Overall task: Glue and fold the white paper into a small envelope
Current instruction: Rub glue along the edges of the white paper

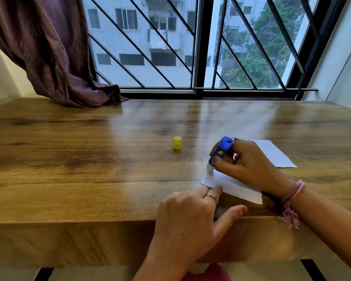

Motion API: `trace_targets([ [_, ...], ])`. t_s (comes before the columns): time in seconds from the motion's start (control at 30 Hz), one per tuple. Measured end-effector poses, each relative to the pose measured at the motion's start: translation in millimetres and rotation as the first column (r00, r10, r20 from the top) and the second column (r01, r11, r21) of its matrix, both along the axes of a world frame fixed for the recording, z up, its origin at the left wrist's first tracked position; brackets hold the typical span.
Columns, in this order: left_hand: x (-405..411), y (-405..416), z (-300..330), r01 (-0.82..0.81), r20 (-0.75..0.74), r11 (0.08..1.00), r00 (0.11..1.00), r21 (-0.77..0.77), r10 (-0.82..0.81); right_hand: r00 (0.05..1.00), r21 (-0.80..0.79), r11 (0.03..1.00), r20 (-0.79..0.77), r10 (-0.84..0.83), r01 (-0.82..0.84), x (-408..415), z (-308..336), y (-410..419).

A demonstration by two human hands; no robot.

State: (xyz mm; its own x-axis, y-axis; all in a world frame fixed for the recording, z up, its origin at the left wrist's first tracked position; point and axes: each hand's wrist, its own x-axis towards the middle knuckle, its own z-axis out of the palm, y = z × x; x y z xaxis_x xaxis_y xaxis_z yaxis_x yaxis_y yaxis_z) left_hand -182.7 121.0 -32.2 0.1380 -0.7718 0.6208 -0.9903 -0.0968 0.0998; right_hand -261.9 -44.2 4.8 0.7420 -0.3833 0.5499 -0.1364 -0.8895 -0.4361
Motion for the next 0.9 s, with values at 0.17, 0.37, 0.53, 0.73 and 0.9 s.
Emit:
trace_targets([
  [0.17,0,1,1,0.000,-0.012,1.000,1.000,-0.009,0.000,0.988,0.204,0.977,0.124,-0.087,0.060,0,2,-13],
  [0.37,0,2,3,0.000,-0.012,1.000,1.000,0.004,0.000,0.999,0.453,0.890,0.029,0.045,-0.054,-3,18,-34],
  [0.53,0,0,3,0.008,-0.038,1.000,0.999,0.005,-0.008,0.994,0.350,0.931,-0.007,0.111,-0.102,0,13,-25],
  [0.73,0,0,3,-0.005,-0.059,1.000,0.998,0.005,0.005,0.986,0.237,0.960,-0.046,0.162,-0.147,2,8,-16],
  [0.9,0,0,3,-0.002,-0.049,1.000,0.999,-0.006,0.001,0.986,0.204,0.969,-0.064,0.156,-0.140,3,8,-15],
])
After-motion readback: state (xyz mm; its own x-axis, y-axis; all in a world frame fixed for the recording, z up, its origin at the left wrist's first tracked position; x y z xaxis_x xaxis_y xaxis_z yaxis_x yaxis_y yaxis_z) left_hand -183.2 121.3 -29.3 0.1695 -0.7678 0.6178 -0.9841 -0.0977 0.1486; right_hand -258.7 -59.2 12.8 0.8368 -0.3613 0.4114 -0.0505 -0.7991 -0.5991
